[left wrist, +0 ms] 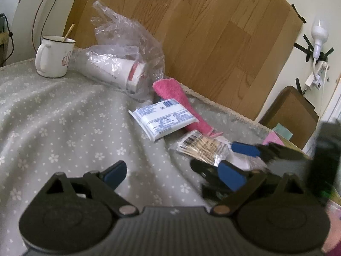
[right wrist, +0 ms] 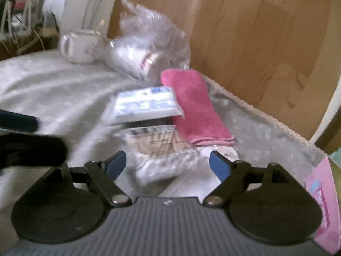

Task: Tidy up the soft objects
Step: 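Grasp the bag of cotton swabs with the right gripper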

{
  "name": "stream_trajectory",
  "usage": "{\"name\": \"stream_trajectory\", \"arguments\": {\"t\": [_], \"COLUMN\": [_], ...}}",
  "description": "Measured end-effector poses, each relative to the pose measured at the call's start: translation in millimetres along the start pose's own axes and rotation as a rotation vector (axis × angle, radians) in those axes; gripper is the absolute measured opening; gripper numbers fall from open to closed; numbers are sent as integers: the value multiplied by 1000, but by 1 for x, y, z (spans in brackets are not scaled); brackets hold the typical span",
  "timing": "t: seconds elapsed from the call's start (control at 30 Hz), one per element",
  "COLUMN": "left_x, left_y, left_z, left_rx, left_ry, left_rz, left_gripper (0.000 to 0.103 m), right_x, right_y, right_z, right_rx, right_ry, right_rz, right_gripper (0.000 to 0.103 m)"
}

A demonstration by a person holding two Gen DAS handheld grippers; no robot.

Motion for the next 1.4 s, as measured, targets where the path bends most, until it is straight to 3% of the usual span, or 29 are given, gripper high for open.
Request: {"name": "stream_trajectory", "arguments": {"t": [0.07,0.17,0.37,0.57,0.63,0.9,1.4], "left_x": [1,1,0,-1,-1,-5,-3], "left_y": [0,0,-1,0,1,3,4], "left_z": [-1,-1,-2,-1,0,3,4], "left_rx": [4,8,10,-3,-9,-30,-37], "left_ry": [-5,-11,-10,-12,-15,-28,-27], "left_rz": [6,11,5,6,8,-5,4], "left_gripper": [97,97,99,100,100,100,101], "right_x": [5,6,2,17,25,46,49], "right_y": [0,3,43,91,103,101,106], "right_z": [4,-15,-88,-148,-147,-145,-151], "right_rx": [-25,-5,39,61,36,22,39], "right_ry": [-24,-30,-58,-18,15,16,40], "right_rz": [33,67,53,55,72,239,258], "right_gripper": [62,56,56,57,57,58,59]}}
Point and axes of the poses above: each gripper's, at about its wrist camera, not at the fingertips, and z roughly the way its jaws point, x to its right, y to its underside, the point moved 9 cm from there along z, roughly the way its jaws point, and after that the axes turned 13 degrees about z, right-handed, at the moved point
